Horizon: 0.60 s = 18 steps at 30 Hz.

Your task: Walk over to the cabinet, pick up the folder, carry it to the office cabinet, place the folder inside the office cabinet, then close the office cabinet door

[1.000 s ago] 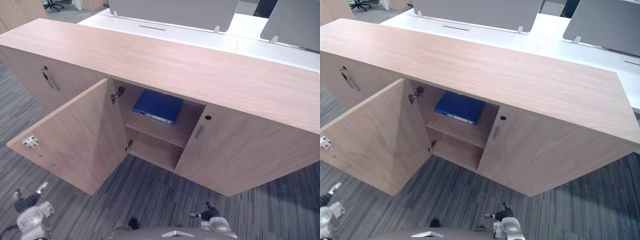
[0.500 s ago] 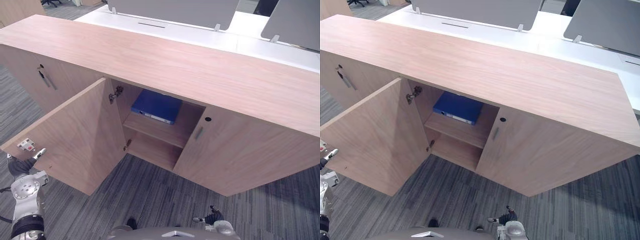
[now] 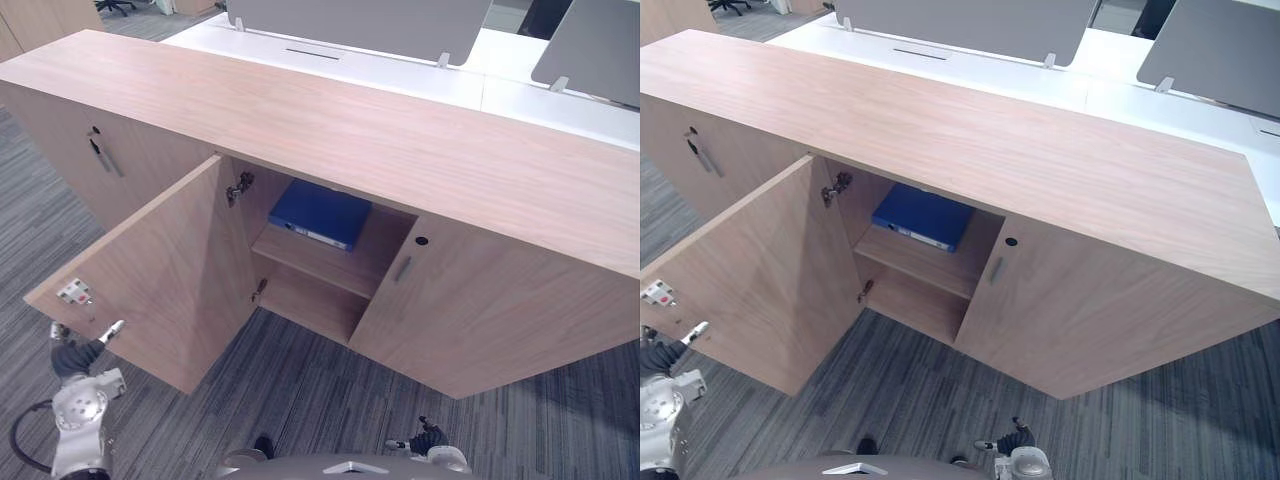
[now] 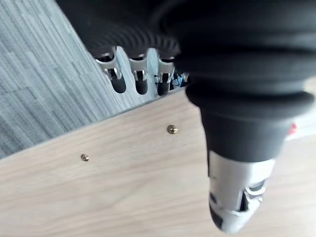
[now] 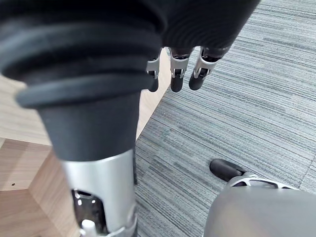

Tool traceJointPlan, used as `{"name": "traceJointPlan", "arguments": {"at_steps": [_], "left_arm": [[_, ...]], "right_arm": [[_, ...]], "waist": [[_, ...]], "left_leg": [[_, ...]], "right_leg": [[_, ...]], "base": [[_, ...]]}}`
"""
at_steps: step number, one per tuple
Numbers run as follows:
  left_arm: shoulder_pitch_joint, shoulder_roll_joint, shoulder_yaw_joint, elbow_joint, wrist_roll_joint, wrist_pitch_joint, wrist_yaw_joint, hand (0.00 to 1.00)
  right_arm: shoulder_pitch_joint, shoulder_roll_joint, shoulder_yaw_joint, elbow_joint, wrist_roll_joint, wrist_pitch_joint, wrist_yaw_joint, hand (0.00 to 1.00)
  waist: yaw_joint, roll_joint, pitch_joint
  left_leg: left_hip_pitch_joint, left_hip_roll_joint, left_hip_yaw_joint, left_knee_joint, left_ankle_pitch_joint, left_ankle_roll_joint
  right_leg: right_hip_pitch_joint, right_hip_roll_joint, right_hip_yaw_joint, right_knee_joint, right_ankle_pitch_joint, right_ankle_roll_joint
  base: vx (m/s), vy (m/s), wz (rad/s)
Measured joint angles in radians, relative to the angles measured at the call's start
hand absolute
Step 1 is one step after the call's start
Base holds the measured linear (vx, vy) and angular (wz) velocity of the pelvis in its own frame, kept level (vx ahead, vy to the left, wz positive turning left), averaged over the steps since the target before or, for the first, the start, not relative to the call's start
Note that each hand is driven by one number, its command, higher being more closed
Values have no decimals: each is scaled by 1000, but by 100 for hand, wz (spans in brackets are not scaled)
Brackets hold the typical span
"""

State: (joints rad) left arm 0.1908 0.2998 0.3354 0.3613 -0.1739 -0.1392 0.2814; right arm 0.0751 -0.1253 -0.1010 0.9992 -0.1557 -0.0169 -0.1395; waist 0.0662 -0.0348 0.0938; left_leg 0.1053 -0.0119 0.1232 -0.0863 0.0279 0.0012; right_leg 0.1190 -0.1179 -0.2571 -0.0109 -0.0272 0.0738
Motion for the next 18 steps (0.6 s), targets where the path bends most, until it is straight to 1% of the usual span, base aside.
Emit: {"name": "traceJointPlan", "arguments": {"at_steps": [3,5,6,8,9,10,11,14,16,18], "left_arm": [[62,-37,-77,-3,0,-1,-36,0],[92,-63,-149,-4,0,0,-79,0],[97,-69,-168,-4,1,0,-90,0],[122,-95,-244,-8,1,2,-148,0],[122,-100,-264,-8,1,2,-162,0],[121,-112,-290,-12,1,4,-179,0],[120,-126,-317,-20,1,7,-201,0],[116,-138,-416,-23,14,8,-251,0],[104,-162,-437,-23,24,11,-266,0],[89,-162,-464,-22,34,13,-270,0]], "right_arm": [[1,2,0,0,-2,0,0,0],[1,8,0,0,-7,1,0,0],[1,10,0,0,-8,2,0,0],[1,14,0,-1,-8,3,0,0],[0,15,0,-1,-8,3,0,0],[-1,15,0,-2,-8,3,0,0],[-4,15,0,-3,-8,3,0,0],[-9,14,0,-4,-8,3,0,0],[-8,13,0,-5,-8,4,-1,0],[-10,12,1,-5,-8,4,-1,0]], "waist": [[6,3,-1],[7,4,-1],[6,4,-1],[4,8,-3],[4,10,-4],[-5,13,-5],[-19,16,-7],[-39,23,-12],[-46,27,-15],[-54,29,-15]], "left_leg": [[1,0,0,0,3,0],[1,0,1,0,6,1],[1,0,2,0,7,1],[0,1,12,0,7,1],[0,2,14,0,7,2],[0,2,17,0,8,3],[1,1,19,0,8,3],[4,4,37,0,8,3],[11,8,47,0,6,0],[17,12,60,0,4,-2]], "right_leg": [[0,0,1,2,1,-2],[-2,0,2,4,3,-3],[-3,0,3,4,3,-4],[-14,0,17,7,5,-4],[-15,0,24,9,6,-4],[-17,0,29,9,6,-4],[-17,0,34,9,7,-4],[-19,3,53,8,10,-3],[-20,8,64,2,14,-3],[-20,13,78,-1,18,-4]], "base": [[-37,-14,0],[-45,-13,0],[-61,-10,-5],[-68,-2,-14],[-38,3,-17],[-24,1,-11],[-28,3,-9],[-39,-1,-16],[-15,-8,-18],[11,-11,-21]]}}
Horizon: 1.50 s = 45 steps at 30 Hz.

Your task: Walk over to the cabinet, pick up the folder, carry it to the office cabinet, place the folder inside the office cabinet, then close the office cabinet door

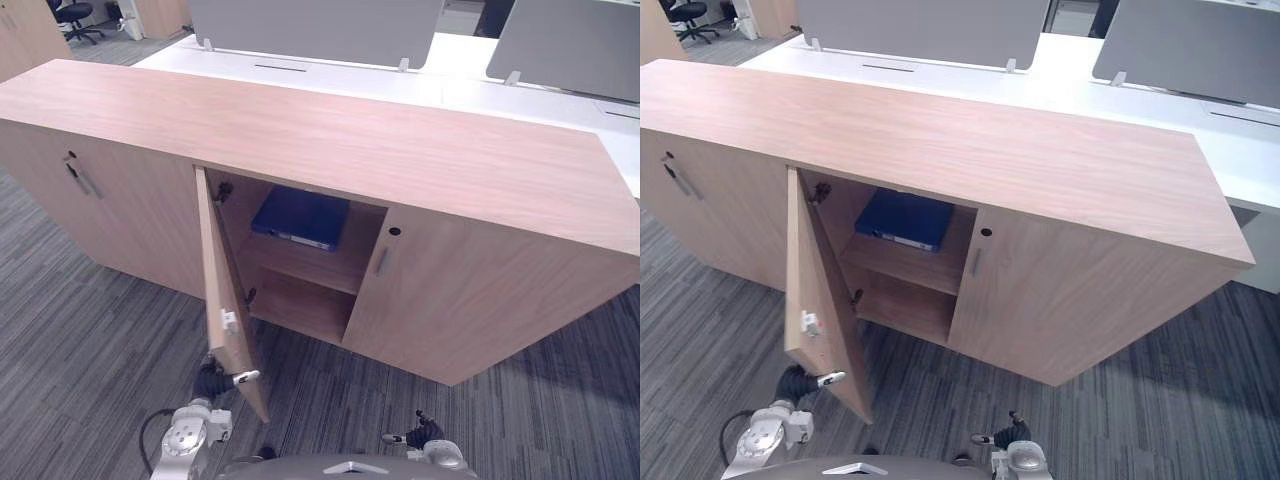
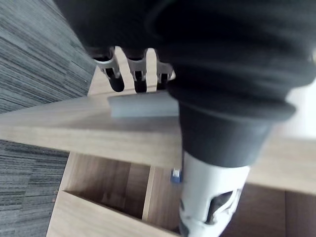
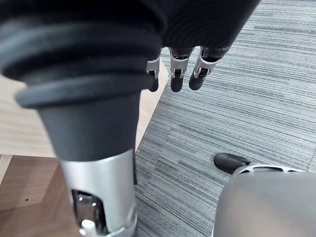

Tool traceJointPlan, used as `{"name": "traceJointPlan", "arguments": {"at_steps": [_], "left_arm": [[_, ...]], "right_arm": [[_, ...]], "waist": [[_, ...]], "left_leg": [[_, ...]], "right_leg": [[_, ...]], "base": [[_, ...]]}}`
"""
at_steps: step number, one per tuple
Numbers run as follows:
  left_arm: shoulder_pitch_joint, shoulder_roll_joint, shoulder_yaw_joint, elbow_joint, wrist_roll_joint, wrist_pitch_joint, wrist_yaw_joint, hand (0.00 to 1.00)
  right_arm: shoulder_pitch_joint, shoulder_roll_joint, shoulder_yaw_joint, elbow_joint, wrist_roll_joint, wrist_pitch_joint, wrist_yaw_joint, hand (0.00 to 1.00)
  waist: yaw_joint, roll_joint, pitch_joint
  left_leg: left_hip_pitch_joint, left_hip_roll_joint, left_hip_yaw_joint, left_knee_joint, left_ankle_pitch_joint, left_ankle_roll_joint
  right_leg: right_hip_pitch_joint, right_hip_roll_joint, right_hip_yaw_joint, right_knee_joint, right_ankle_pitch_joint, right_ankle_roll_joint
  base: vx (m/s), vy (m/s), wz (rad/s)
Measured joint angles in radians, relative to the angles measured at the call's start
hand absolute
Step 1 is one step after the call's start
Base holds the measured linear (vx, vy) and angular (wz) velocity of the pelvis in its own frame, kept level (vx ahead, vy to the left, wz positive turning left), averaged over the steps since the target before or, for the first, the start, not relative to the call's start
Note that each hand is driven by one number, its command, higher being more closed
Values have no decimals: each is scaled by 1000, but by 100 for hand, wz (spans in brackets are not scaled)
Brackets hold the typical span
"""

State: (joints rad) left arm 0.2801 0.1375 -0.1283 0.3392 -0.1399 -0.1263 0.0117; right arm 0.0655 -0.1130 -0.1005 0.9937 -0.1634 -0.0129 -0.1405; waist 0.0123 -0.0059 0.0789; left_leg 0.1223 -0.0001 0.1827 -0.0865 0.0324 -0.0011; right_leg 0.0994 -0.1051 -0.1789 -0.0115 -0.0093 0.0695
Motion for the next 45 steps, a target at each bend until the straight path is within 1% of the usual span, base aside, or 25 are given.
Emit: {"name": "traceJointPlan", "arguments": {"at_steps": [5,6,7,9,10,11,15,17,22,24,29,36,42,44,45], "left_arm": [[-65,0,-50,37,25,2,2,0],[-72,0,-54,41,25,5,2,0],[-90,1,-63,46,26,7,3,0],[-116,0,-72,60,26,8,7,0],[-138,0,-74,76,27,11,9,0],[-152,0,-75,77,28,14,17,0],[-196,2,-78,112,37,23,52,0],[-226,2,-77,129,37,30,79,0],[-274,6,-70,163,38,37,115,0],[-302,13,-69,194,38,40,118,0],[-300,29,-58,195,37,42,128,0],[-264,27,-21,245,38,42,114,0],[-211,9,19,395,78,55,104,0],[-194,1,56,458,92,61,98,0],[-187,-1,82,498,104,64,92,0]], "right_arm": [[1,-7,0,-3,0,2,-1,0],[1,-7,0,-4,0,2,-2,0],[1,-8,0,-4,0,2,-2,0],[0,-9,0,-4,0,10,-2,0],[1,-10,0,-4,0,13,-3,0],[4,-11,0,-3,0,17,-4,0],[11,-13,1,2,0,18,-13,0],[16,-14,2,3,0,18,-14,0],[28,-16,1,3,1,21,-14,0],[28,-16,1,4,1,23,-14,0],[22,-17,1,4,1,32,-15,0],[11,-16,0,5,1,38,-14,0],[1,-16,-3,15,12,37,-15,0],[-2,-15,-13,33,20,37,-15,0],[-13,-11,-27,51,21,38,-15,0]], "waist": [[-22,13,-12],[-26,15,-13],[-36,16,-14],[-38,17,-15],[-47,17,-15],[-53,17,-15],[-61,19,-17],[-76,20,-17],[-89,24,-21],[-97,24,-21],[-99,24,-21],[-105,25,-22],[-99,24,-22],[-94,19,-22],[-92,13,-20]], "left_leg": [[2,13,41,0,-5,-7],[2,14,42,0,-5,-7],[4,17,48,0,-6,-9],[6,21,67,0,-8,-12],[6,23,71,0,-9,-13],[6,25,78,0,-10,-14],[19,33,114,0,-17,-24],[12,35,123,1,-18,-25],[4,37,151,1,-20,-28],[-2,37,161,5,-20,-28],[2,48,211,7,-31,-35],[12,58,258,7,-40,-47],[16,56,240,8,-42,-50],[9,50,219,9,-42,-49],[-5,48,204,30,-47,-43]], "right_leg": [[-15,14,38,-18,20,1],[-14,16,40,-21,22,2],[-15,19,46,-25,26,2],[-15,25,63,-38,36,-1],[-15,27,67,-45,42,-2],[-16,30,73,-48,44,-2],[-17,39,110,-59,54,-7],[-27,41,117,-64,60,-8],[-48,45,144,-69,70,-7],[-59,46,157,-69,75,-7],[-82,58,204,-69,82,-10],[-92,77,249,-68,92,-15],[-93,81,258,-69,91,-14],[-100,75,258,-74,87,-10],[-102,69,257,-75,88,-9]], "base": [[4,-15,-23],[16,-17,-19],[11,-21,-20],[1,-22,-24],[-13,-24,-17],[-13,-23,-17],[-15,-21,-29],[-18,-22,-14],[-11,-16,-16],[-19,-17,-16],[-15,-23,-29],[-4,-28,-23],[-33,-15,-2],[-62,0,5],[-66,-2,2]]}}
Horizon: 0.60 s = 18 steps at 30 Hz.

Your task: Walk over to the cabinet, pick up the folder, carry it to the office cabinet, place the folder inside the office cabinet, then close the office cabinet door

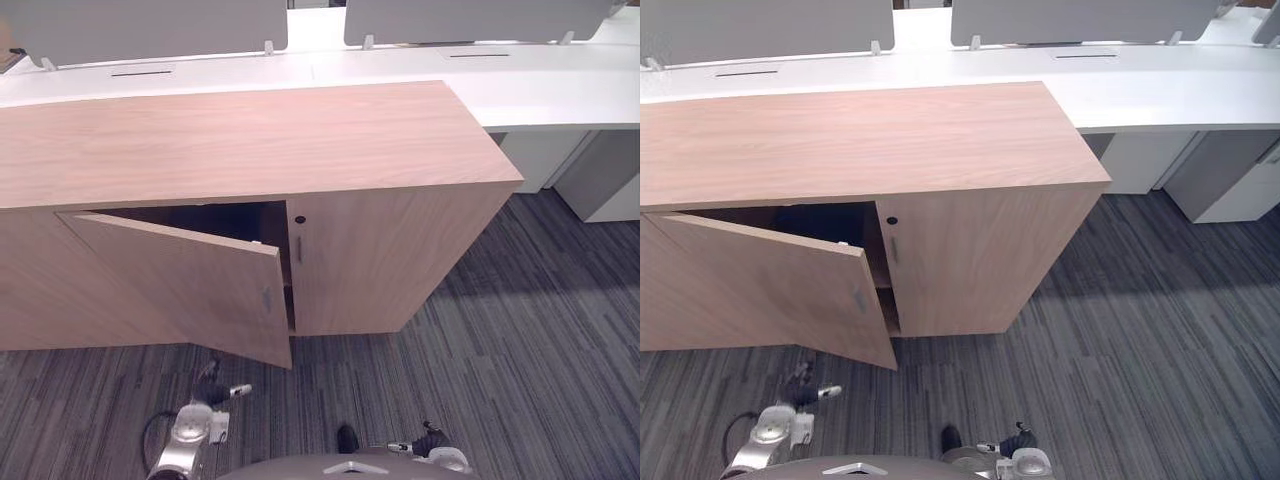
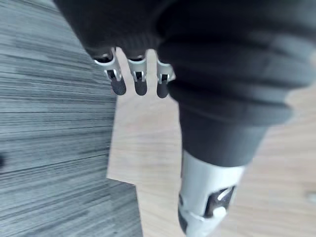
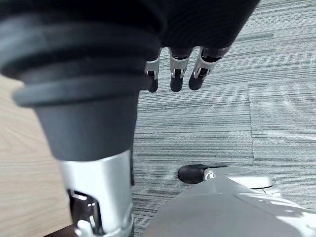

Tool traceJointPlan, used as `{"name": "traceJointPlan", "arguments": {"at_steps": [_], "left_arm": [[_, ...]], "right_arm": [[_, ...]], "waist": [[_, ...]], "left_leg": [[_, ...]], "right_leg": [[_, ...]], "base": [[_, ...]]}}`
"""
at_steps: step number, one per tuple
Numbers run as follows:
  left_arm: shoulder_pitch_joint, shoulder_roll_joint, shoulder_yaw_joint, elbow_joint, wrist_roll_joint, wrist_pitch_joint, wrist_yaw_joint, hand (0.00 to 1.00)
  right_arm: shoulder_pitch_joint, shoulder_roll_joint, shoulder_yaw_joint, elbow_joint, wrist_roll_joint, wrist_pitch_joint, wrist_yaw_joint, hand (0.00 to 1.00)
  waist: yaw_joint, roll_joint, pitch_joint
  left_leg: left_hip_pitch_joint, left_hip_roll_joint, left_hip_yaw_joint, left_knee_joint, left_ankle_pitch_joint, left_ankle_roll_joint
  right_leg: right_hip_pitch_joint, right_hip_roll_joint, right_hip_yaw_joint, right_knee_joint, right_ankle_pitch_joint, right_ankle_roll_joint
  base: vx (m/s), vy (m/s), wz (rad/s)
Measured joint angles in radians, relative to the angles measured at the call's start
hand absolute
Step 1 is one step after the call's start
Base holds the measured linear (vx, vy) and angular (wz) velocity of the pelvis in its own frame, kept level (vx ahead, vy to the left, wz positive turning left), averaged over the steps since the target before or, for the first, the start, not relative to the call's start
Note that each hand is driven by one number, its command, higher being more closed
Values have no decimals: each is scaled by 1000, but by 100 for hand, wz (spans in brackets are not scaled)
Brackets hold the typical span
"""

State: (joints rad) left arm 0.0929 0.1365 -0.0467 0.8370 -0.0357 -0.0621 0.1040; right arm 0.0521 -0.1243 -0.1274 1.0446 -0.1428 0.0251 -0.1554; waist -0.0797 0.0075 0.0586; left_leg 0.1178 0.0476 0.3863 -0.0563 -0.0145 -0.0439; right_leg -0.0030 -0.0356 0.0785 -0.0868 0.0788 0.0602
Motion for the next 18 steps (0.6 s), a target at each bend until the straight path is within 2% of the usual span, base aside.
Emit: {"name": "traceJointPlan", "arguments": {"at_steps": [3,7,18], "left_arm": [[23,-1,57,99,10,12,-1,0],[51,-3,97,151,21,21,-1,0],[52,-39,203,207,40,33,-2,0]], "right_arm": [[-6,3,-12,19,2,-1,0,0],[-9,8,-42,32,31,-1,0,0],[-7,14,-92,33,78,-1,1,0]], "waist": [[23,-9,6],[27,-12,4],[49,-8,1]], "left_leg": [[-6,-1,-45,36,-29,1],[-8,-11,-55,40,-45,-9],[-7,-20,-63,37,-47,8]], "right_leg": [[-1,-3,17,-1,1,3],[-1,-12,19,-1,7,13],[-3,-17,19,0,8,16]], "base": [[-54,-7,-13],[-42,4,-2],[0,0,0]]}}
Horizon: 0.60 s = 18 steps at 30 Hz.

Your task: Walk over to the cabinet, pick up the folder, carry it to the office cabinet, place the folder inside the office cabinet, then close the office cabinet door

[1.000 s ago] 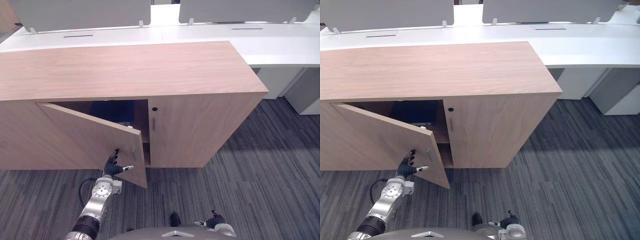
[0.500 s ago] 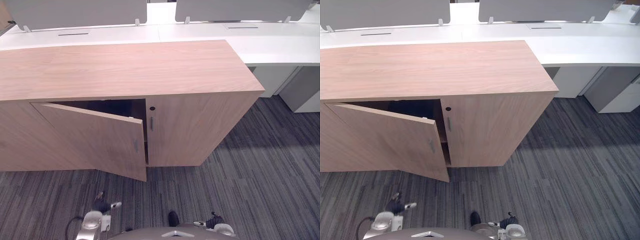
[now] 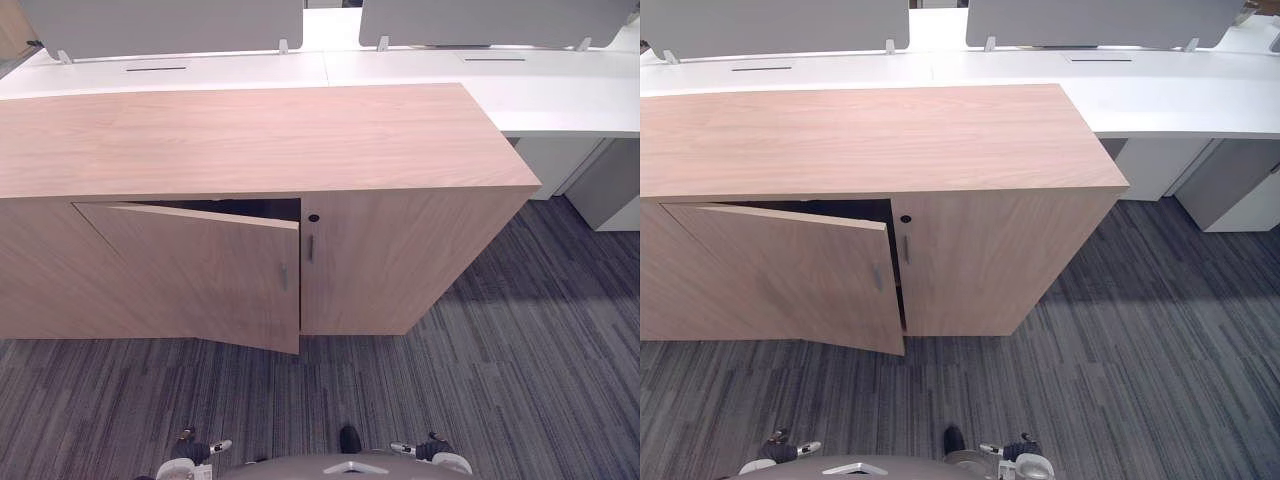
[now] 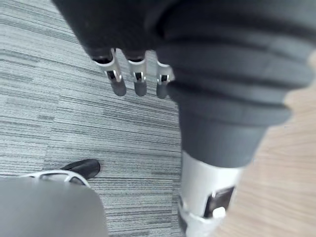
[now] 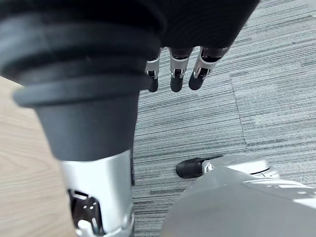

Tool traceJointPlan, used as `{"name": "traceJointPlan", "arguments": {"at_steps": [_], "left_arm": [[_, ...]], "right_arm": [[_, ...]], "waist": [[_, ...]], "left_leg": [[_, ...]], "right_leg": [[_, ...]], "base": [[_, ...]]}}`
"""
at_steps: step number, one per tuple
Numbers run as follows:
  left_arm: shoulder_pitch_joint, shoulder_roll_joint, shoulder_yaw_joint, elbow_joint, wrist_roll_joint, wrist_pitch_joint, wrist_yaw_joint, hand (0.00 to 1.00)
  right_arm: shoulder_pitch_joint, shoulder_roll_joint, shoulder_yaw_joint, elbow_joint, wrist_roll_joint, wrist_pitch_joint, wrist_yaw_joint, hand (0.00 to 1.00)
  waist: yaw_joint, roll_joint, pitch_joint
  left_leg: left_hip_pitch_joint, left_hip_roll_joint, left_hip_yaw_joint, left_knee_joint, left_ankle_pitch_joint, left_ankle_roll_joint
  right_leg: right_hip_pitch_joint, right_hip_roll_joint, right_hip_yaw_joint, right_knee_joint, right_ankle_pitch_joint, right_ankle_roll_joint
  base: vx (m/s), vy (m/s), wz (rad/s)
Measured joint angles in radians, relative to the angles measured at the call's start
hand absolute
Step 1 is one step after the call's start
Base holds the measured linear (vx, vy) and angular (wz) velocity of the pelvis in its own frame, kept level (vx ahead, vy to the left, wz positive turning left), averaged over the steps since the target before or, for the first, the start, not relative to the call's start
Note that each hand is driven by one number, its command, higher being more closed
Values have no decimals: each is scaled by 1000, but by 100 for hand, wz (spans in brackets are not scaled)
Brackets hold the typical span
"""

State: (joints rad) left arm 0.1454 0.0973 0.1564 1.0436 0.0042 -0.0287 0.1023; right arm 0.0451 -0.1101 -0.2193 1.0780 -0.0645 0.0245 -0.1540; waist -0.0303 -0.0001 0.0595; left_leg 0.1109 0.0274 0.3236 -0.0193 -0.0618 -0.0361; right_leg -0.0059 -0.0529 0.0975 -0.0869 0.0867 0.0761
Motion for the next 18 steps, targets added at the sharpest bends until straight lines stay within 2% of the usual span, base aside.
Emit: {"name": "traceJointPlan", "arguments": {"at_steps": [10,18], "left_arm": [[-8,0,5,31,1,6,0,0],[-5,2,-2,37,6,7,-1,0]], "right_arm": [[-1,4,-20,12,1,1,2,0],[0,5,-20,13,0,1,2,0]], "waist": [[19,-2,-21],[23,-10,-28]], "left_leg": [[5,-7,-26,-3,3,8],[13,-32,-61,-50,36,29]], "right_leg": [[9,-8,-21,4,0,1],[13,-31,-54,0,-4,12]], "base": [[-29,-21,3],[-63,-12,14]]}}
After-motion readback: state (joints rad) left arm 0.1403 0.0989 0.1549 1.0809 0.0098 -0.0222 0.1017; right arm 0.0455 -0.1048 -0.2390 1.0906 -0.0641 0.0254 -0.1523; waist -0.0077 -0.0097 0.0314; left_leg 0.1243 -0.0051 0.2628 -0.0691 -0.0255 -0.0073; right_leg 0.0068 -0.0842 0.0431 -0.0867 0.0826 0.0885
